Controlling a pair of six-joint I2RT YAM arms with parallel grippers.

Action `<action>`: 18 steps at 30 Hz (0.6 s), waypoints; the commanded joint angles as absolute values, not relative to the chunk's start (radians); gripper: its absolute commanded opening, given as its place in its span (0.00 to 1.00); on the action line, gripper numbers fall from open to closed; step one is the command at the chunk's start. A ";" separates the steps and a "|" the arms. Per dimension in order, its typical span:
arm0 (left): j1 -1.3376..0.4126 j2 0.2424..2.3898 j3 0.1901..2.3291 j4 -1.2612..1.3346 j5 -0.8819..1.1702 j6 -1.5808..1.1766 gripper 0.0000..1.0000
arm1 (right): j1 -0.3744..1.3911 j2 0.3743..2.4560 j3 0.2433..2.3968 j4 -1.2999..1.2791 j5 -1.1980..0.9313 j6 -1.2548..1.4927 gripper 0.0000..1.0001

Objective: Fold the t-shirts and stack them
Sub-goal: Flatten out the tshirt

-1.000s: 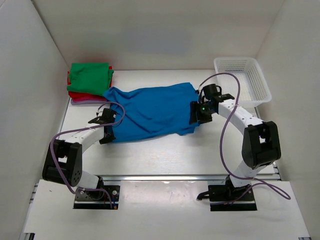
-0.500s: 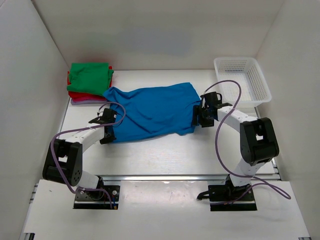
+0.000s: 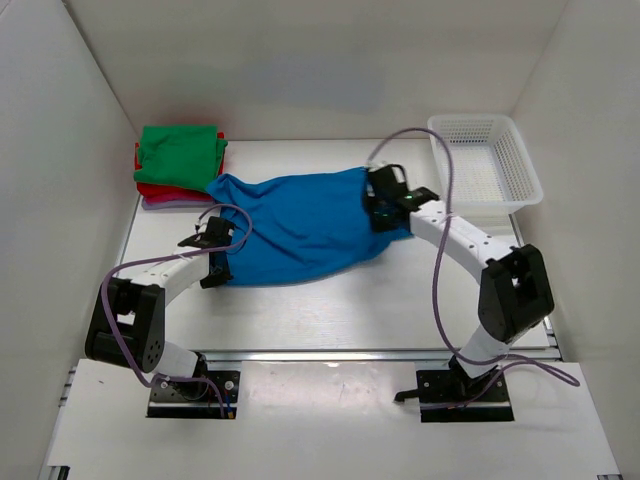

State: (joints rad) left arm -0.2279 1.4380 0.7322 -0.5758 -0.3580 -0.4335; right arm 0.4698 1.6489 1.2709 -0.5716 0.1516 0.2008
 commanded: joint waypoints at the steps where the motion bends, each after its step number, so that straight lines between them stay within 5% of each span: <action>1: -0.236 1.414 0.753 -0.578 -0.359 -0.434 0.00 | 0.676 1.739 1.412 -0.708 0.365 0.105 0.00; 6: -0.252 1.408 0.747 -0.584 -0.367 -0.434 0.00 | 0.891 2.031 1.517 -0.860 0.529 0.074 0.03; 11: -0.244 1.401 0.747 -0.590 -0.365 -0.433 0.00 | 0.959 1.909 1.424 -0.734 0.404 0.081 0.42; 18: -0.253 1.419 0.749 -0.578 -0.357 -0.436 0.00 | 0.872 1.668 1.238 -0.580 0.321 0.095 0.52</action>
State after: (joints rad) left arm -0.2451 1.4376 0.7322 -0.5831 -0.3576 -0.4339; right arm 0.9298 1.7634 1.2877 -0.6594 0.3599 0.0826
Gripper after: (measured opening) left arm 0.017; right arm 0.506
